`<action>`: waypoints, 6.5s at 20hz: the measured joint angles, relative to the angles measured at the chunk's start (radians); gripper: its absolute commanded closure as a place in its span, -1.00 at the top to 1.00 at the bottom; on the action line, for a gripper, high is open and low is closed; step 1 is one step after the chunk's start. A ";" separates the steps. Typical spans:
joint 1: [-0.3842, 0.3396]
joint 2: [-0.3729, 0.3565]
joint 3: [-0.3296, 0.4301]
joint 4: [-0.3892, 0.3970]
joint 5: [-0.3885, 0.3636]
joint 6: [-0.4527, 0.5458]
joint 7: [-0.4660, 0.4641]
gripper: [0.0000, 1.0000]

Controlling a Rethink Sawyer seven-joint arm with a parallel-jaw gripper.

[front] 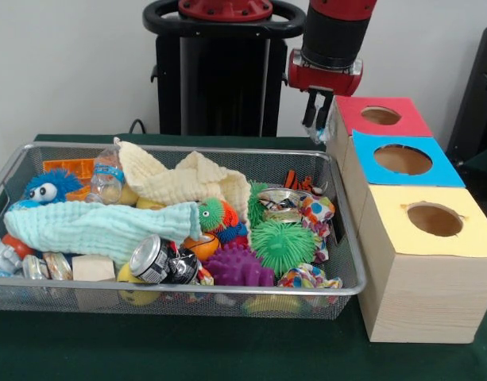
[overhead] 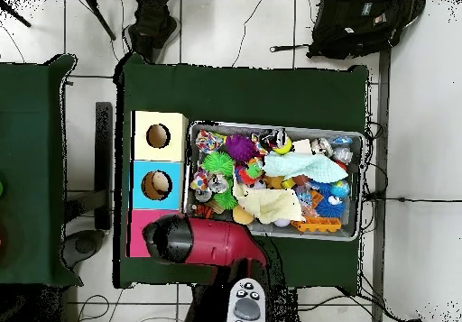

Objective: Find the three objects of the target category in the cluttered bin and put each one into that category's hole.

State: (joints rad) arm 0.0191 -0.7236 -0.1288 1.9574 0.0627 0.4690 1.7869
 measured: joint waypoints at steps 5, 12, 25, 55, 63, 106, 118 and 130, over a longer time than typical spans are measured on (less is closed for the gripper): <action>-0.053 0.001 0.036 -0.031 -0.031 -0.002 0.000 -1.00; -0.066 0.001 0.059 -0.048 -0.076 -0.005 0.000 -1.00; -0.066 -0.003 0.079 -0.055 -0.090 -0.005 0.000 -1.00; -0.068 -0.018 0.100 -0.180 -0.091 0.028 0.000 1.00; -0.054 -0.006 0.108 -0.248 -0.091 0.109 0.000 1.00; -0.185 0.028 0.175 -0.309 -0.115 0.172 0.000 1.00; -0.181 0.045 0.176 -0.278 -0.173 0.137 0.000 1.00; -0.176 0.086 0.178 -0.243 -0.179 0.079 0.000 1.00</action>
State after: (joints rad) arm -0.1572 -0.6380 0.0495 1.7140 -0.1162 0.5476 1.7869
